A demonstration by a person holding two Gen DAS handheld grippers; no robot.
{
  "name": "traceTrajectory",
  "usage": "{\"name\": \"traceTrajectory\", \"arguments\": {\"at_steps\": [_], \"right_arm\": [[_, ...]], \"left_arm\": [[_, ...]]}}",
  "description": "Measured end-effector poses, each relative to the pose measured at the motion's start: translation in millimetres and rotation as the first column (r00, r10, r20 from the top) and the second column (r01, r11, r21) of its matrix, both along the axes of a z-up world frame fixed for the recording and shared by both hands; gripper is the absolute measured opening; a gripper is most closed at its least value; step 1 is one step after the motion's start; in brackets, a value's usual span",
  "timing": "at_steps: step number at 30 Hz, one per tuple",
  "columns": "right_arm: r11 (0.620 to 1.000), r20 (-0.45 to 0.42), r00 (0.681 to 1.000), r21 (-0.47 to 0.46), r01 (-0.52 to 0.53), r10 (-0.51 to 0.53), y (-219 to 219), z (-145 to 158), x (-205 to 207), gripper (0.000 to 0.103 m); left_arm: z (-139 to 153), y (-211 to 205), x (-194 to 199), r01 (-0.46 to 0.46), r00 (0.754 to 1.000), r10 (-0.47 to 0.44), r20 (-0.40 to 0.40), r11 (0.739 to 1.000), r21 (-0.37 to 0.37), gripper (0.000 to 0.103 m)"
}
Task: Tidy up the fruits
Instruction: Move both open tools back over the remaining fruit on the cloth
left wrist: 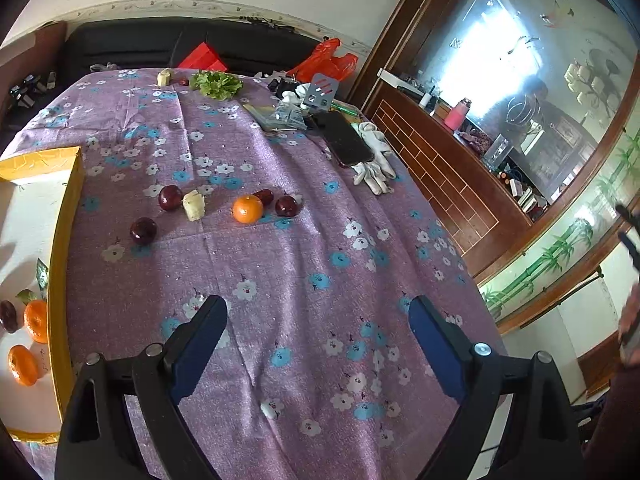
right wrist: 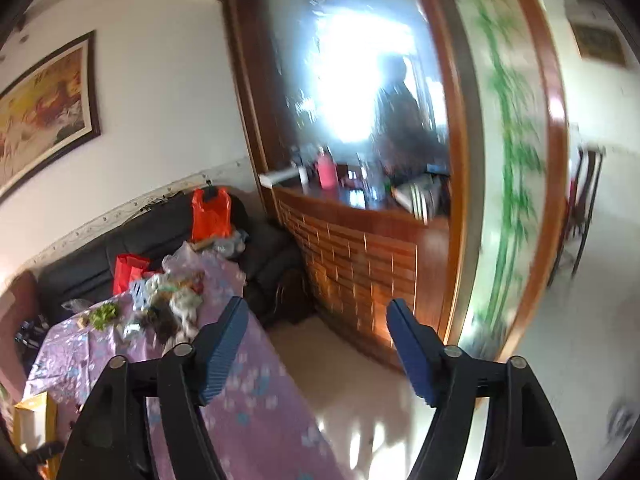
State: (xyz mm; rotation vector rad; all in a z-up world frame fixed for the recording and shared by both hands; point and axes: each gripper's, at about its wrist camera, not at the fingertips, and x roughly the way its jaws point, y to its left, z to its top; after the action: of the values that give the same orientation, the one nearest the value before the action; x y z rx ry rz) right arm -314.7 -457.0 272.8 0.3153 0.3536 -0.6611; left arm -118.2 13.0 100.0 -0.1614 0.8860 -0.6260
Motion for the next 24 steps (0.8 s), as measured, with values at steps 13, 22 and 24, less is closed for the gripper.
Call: {"name": "traceTrajectory", "arguments": {"at_steps": [13,22,24], "right_arm": [[0.909,-0.339,0.853,0.015,-0.417,0.397,134,-92,142,0.081],[0.749,-0.299,0.687,0.229,-0.622,0.662,195,-180,224,0.062],[0.702,-0.261,0.652,0.282,-0.654,0.712,210,-194,244,0.060]], "left_arm": [[9,53,-1,-0.172,0.984,0.169,0.059,0.983,0.057,0.092],[17,121,1,-0.361,0.929,0.345,0.134,0.923,0.129,0.092],[15,122,4,-0.355,0.932,0.342,0.120,0.927,0.119,0.084]]}}
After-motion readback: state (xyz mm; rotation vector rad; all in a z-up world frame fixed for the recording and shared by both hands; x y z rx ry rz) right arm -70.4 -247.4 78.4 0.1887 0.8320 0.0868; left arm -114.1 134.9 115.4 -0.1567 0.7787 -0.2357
